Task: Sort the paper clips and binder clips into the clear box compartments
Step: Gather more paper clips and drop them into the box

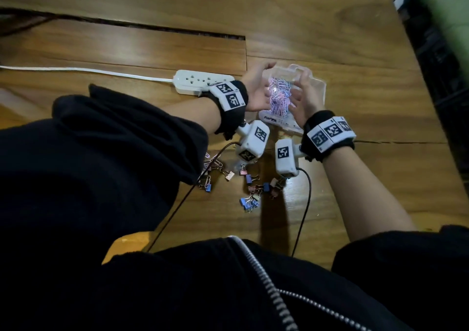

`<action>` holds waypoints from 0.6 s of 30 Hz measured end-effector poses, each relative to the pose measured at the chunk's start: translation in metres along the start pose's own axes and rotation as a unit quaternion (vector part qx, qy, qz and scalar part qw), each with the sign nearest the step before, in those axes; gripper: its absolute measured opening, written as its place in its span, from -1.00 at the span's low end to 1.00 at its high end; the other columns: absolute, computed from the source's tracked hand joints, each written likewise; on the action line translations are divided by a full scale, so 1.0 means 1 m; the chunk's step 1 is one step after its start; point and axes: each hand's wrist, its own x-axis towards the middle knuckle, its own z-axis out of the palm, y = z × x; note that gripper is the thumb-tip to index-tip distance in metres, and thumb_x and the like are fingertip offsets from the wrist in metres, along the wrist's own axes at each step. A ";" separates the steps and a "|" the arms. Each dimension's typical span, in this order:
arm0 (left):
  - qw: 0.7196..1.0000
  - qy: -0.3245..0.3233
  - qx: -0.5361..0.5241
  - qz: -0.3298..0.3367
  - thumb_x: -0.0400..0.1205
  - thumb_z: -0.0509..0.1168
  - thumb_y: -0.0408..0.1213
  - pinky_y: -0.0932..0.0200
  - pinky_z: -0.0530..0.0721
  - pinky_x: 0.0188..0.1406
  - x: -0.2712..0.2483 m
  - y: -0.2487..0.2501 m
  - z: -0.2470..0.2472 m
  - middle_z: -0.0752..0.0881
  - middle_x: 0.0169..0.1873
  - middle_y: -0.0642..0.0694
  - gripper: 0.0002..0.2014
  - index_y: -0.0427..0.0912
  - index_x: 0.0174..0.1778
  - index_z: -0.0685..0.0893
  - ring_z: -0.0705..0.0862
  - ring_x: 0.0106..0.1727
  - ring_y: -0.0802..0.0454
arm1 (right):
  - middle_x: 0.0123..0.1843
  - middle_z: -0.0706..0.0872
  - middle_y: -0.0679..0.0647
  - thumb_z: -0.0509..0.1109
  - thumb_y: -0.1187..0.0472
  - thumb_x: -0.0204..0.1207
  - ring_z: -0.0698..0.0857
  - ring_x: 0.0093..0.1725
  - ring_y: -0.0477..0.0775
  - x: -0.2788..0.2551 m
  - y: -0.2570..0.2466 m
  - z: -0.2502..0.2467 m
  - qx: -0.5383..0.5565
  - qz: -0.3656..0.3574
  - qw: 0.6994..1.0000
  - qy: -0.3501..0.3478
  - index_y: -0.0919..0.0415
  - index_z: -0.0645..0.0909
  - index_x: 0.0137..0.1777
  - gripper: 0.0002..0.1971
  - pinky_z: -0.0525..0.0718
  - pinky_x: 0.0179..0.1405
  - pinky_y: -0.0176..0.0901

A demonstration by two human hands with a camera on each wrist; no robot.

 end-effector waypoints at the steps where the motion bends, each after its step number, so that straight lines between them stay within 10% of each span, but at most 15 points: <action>1: 1.000 0.003 -0.006 0.007 0.68 0.00 -0.04 0.06 0.46 0.23 -0.001 -0.001 -0.005 0.37 0.38 -0.47 -0.37 -0.39 0.57 0.08 0.50 0.25 -0.26 | 0.40 0.53 0.27 0.00 -0.28 0.56 0.55 0.35 0.21 -0.005 0.002 0.002 -0.026 -0.019 0.999 0.023 0.30 0.44 0.36 -0.32 0.46 0.44 0.24; 3: 0.999 0.034 0.028 0.025 0.67 0.08 -0.11 0.04 0.52 0.30 -0.004 -0.004 -0.016 0.44 0.40 -0.38 -0.51 -0.30 0.47 0.32 0.53 0.34 -0.23 | -0.02 0.67 0.30 0.08 -0.10 0.61 0.67 -0.06 0.23 -0.021 0.007 0.006 -0.078 -0.063 0.992 0.080 0.32 0.57 -0.01 -0.54 0.67 0.11 0.17; 5: 0.983 0.085 0.156 0.051 0.65 0.14 -0.22 0.14 0.68 -0.14 -0.013 -0.008 -0.031 0.65 0.03 -0.18 -0.81 -0.18 0.10 0.56 0.67 -0.06 -0.07 | -0.21 0.59 0.06 0.16 0.16 0.63 0.57 -0.26 0.02 -0.043 0.019 0.011 -0.092 -0.074 0.991 0.059 0.15 0.50 -0.22 -0.79 0.62 -0.18 -0.16; 8: 0.902 0.119 0.411 0.061 0.62 0.21 -0.34 0.20 0.60 -0.29 -0.038 -0.020 -0.068 0.59 -0.16 -0.01 -0.89 -0.15 0.03 0.57 0.56 -0.20 0.04 | -0.28 0.56 -0.04 0.27 0.35 0.56 0.53 -0.33 -0.12 -0.081 0.047 0.028 -0.170 -0.091 0.979 -0.066 0.08 0.47 -0.26 -0.80 0.54 -0.41 -0.51; 18: 0.641 0.045 0.766 0.022 0.51 0.36 -0.40 0.09 0.44 0.36 -0.109 -0.092 -0.155 0.46 0.40 -0.09 -0.46 -0.11 0.43 0.45 0.43 0.34 -0.03 | 0.09 0.57 0.13 0.51 0.18 0.36 0.55 0.12 0.12 -0.115 0.115 0.074 -0.500 -0.157 0.825 -0.209 0.19 0.58 0.04 -0.72 0.52 0.17 -0.09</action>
